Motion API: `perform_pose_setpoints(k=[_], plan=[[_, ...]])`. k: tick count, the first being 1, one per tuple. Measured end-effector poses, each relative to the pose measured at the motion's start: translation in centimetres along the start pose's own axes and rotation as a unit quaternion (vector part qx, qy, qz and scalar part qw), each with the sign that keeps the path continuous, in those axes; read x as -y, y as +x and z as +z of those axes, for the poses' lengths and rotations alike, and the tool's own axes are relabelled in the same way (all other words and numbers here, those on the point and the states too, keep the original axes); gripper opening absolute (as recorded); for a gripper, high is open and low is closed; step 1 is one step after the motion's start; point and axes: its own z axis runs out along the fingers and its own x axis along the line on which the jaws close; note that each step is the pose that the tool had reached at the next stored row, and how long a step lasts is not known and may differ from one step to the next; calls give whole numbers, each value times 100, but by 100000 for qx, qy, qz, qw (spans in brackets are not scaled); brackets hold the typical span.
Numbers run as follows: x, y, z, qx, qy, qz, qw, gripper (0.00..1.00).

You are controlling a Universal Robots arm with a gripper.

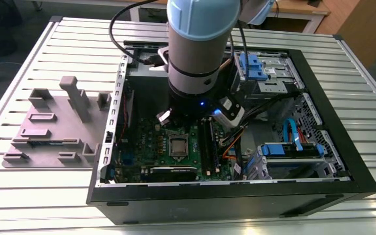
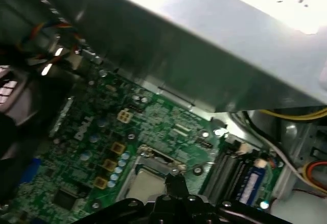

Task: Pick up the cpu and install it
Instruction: 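Close the cpu cover, then install the first cpu locking lever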

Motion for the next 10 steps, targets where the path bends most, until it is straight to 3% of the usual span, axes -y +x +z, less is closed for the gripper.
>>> perform_pose_setpoints(k=[3, 10], plan=[[42, 112, -7, 6, -1, 6, 100000, 11], [35, 169, -8, 6, -2, 0, 100000, 11]])
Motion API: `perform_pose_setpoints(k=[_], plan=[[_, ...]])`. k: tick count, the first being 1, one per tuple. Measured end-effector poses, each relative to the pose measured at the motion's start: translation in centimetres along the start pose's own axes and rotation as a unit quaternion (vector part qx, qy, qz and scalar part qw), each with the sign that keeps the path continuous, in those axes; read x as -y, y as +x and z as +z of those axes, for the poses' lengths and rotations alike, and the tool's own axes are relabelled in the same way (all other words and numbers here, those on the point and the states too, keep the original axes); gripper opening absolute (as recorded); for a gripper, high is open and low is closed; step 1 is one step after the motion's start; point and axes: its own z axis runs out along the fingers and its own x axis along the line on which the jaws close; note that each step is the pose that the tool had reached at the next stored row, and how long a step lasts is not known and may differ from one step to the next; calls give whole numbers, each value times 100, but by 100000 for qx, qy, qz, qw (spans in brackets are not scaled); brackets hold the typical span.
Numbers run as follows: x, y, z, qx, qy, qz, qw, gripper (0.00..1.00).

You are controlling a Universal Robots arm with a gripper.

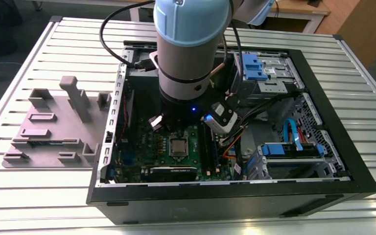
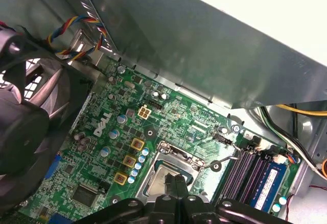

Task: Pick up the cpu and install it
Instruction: 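Install the first cpu locking lever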

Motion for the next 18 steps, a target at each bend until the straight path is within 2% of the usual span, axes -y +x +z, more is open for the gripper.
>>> perform_pose_setpoints(k=[9, 18], plan=[[0, 1, -6, 16, -31, 13, 100000, 11], [-12, -6, -144, 22, -36, 64, 100000, 11]])
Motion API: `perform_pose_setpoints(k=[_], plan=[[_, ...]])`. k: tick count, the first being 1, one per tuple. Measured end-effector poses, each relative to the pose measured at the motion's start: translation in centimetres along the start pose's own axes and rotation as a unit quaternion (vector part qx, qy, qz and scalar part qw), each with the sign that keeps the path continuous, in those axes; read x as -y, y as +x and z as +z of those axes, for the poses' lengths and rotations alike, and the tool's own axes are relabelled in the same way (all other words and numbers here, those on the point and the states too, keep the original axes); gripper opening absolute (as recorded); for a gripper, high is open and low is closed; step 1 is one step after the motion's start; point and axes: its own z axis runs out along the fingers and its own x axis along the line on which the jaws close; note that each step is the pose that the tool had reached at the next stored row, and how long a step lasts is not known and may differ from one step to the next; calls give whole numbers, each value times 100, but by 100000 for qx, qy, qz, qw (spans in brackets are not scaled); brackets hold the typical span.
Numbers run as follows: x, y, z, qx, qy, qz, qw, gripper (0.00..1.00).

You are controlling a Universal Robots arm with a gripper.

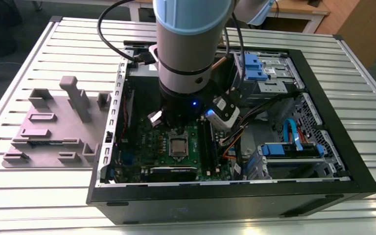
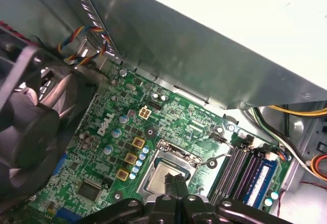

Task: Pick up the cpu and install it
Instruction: 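Install the first cpu locking lever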

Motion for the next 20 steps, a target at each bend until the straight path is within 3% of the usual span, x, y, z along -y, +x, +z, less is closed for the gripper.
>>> perform_pose_setpoints(k=[3, 13, 20], plan=[[-2, -2, -29, 11, 9, 128, 100000, 11], [-1, -7, -31, 18, 16, 219, 100000, 11], [17, -77, -28, 10, 5, 106, 100000, 11]])
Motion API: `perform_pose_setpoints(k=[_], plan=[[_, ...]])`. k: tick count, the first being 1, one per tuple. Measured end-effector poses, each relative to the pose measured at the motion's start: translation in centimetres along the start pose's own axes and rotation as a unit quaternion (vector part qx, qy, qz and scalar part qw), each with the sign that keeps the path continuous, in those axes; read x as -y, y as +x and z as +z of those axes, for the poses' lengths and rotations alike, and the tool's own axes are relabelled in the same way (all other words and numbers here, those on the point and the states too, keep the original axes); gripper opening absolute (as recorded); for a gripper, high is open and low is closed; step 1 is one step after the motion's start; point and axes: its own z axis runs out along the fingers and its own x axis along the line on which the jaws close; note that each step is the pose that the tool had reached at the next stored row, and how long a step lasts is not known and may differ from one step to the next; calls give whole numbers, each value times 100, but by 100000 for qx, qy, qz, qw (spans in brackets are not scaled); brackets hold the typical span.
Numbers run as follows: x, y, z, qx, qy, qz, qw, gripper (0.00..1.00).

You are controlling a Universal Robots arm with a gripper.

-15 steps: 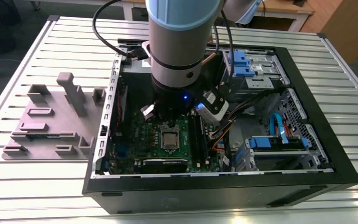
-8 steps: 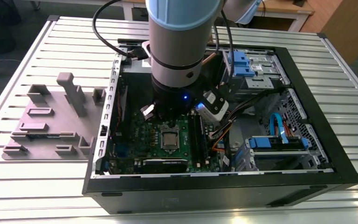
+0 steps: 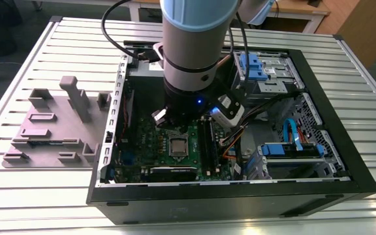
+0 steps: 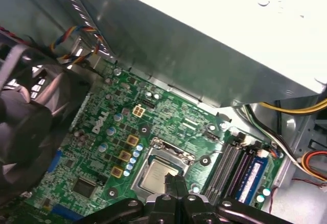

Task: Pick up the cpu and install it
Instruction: 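Install the first cpu locking lever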

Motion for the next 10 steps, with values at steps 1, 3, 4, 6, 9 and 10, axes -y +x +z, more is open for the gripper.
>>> perform_pose_setpoints(k=[1, 3, 4, 6, 9, 10], plan=[[1, -17, 1, 0, 0, -28, 100000, 11], [2, -49, 2, -6, -1, -73, 100000, 11], [1, -65, 3, -9, -2, -96, 100000, 11], [-5, -95, 5, -13, -5, -140, 100000, 11], [-30, -139, 9, -15, -4, -179, 100000, 11], [-43, -153, 11, -15, -6, -196, 100000, 11]])
